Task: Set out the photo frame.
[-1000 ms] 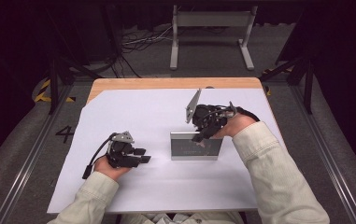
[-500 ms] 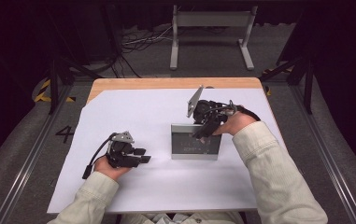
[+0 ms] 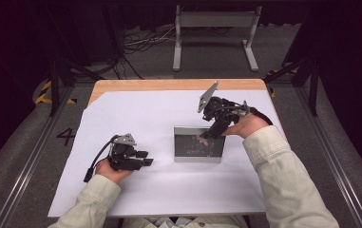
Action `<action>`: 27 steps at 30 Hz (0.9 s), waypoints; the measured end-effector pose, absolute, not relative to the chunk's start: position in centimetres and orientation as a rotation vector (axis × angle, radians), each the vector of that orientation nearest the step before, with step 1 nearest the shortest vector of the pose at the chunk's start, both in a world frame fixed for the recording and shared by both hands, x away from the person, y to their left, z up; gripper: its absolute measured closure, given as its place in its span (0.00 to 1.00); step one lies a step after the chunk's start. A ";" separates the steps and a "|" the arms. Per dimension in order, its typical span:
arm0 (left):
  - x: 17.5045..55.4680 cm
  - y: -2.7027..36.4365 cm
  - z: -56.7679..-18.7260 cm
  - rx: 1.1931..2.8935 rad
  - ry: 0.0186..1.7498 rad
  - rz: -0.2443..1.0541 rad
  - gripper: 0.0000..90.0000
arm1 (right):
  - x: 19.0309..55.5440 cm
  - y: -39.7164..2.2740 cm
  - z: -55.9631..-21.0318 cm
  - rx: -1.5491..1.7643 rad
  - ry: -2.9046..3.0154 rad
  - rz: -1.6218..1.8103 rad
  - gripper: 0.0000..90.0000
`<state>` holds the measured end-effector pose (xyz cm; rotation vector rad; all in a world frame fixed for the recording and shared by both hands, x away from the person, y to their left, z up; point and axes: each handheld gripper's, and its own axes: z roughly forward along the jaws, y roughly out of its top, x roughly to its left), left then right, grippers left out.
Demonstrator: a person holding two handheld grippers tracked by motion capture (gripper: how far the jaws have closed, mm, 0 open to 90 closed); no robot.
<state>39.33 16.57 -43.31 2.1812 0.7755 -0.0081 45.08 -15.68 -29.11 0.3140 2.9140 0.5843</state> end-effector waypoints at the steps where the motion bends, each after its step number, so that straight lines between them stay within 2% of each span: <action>1: 39.3 16.6 -43.3 2.181 0.776 -0.007 0.64 | 45.0 -15.9 -29.1 0.325 2.912 0.593 0.34; 27: 39.6 16.5 -43.3 2.201 0.769 0.023 0.63 | 42.9 -22.5 -27.6 0.463 2.804 0.679 0.31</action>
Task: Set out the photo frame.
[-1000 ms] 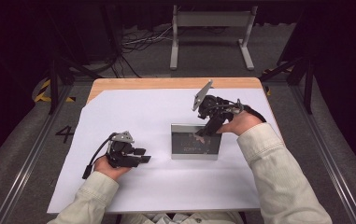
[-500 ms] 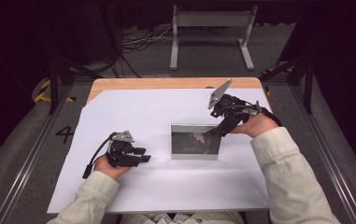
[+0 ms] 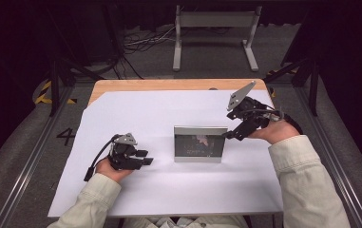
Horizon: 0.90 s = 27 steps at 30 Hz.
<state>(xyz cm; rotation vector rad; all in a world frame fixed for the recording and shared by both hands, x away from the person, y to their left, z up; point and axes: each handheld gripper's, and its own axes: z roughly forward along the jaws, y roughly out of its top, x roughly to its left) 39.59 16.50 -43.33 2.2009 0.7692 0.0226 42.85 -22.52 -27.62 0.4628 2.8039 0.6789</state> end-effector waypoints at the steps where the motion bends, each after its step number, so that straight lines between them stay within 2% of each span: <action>1: 39.6 16.5 -43.3 2.199 0.769 0.022 0.63 | 42.7 -22.8 -27.6 0.467 2.800 0.684 0.31; 14: 39.9 17.0 -43.4 2.187 0.768 0.037 0.62 | 41.8 -25.4 -28.0 0.546 2.753 0.741 0.31; 27: 40.0 17.3 -43.6 2.184 0.771 0.068 0.60 | 40.4 -28.3 -30.8 0.663 2.705 0.810 0.28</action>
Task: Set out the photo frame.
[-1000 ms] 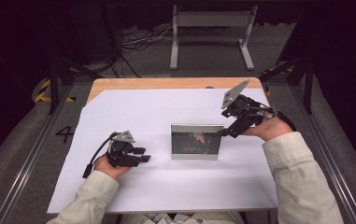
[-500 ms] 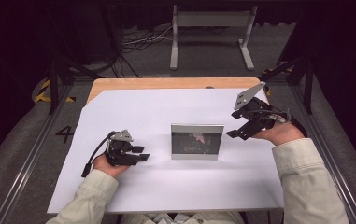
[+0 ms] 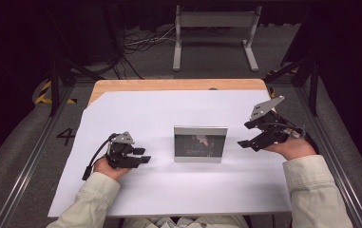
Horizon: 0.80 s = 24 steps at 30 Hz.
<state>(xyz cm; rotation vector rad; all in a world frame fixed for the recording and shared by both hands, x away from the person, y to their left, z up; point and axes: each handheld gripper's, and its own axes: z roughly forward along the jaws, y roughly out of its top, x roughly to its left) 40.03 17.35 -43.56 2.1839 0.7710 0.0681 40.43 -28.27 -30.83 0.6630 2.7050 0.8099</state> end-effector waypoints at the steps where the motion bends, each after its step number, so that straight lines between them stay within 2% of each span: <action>1: 40.1 17.4 -43.6 2.186 0.767 0.070 0.60 | 40.3 -28.4 -31.1 0.676 2.703 0.815 0.28; 24: 40.0 17.4 -43.5 2.177 0.762 0.071 0.60 | 38.9 -31.8 -36.6 0.865 2.625 0.907 0.27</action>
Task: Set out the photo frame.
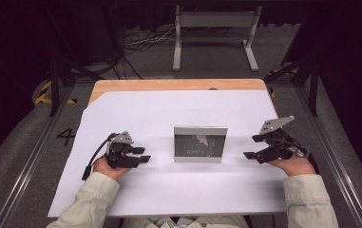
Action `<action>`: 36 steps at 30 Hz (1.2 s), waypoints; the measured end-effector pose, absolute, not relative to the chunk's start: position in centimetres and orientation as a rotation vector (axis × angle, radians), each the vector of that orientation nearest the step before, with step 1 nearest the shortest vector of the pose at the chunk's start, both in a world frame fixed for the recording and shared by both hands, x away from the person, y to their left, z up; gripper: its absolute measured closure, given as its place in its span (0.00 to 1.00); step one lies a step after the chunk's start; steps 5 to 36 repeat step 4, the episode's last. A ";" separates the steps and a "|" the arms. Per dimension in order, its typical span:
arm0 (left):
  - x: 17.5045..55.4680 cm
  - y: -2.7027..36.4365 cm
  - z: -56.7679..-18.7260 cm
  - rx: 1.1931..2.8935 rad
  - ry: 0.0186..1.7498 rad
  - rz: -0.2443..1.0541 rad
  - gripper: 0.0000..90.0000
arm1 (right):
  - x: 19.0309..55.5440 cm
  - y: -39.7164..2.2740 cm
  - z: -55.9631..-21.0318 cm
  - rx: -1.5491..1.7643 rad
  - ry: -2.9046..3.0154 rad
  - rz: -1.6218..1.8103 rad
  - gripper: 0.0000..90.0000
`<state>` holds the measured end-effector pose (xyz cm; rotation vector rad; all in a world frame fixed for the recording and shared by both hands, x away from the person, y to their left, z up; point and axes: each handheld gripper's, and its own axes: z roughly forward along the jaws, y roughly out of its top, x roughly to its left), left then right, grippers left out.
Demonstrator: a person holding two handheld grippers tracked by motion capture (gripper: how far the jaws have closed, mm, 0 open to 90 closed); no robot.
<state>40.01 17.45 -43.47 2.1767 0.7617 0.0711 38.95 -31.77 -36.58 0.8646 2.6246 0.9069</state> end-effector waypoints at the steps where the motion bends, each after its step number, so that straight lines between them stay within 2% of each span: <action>1: 40.0 17.5 -43.4 2.176 0.763 0.068 0.60 | 39.0 -31.8 -36.6 0.871 2.625 0.904 0.27; 36: 40.0 17.5 -43.4 2.172 0.758 0.068 0.60 | 38.8 -31.8 -36.7 0.875 2.608 0.910 0.27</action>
